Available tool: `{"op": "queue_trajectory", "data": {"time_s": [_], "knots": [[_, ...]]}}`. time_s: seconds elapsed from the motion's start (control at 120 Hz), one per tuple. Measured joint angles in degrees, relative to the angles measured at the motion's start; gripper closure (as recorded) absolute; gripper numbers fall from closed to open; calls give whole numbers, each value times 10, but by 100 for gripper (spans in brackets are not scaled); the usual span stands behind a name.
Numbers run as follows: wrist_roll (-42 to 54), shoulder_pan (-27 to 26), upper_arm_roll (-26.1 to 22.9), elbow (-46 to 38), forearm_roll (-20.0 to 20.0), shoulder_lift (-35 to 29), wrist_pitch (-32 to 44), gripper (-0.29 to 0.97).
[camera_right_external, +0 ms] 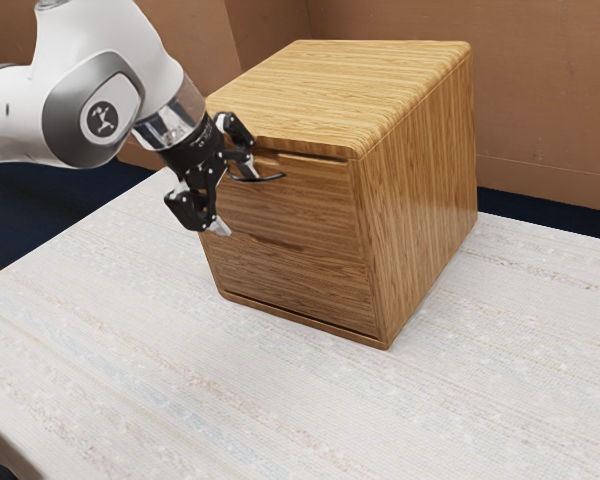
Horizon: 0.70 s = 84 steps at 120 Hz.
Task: Pull the drawer handle with one arm to open the drawer
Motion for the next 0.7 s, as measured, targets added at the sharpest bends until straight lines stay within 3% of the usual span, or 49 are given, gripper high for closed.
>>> {"op": "queue_trajectory", "data": {"time_s": [0.217, 0.55, 0.7], "knots": [[-1, 1, 0, -6, 0, -4, 1, 13], [1, 6, 1, -41, 9, -47, 0, 58], [1, 5, 1, -57, 10, -64, 0, 70]]}}
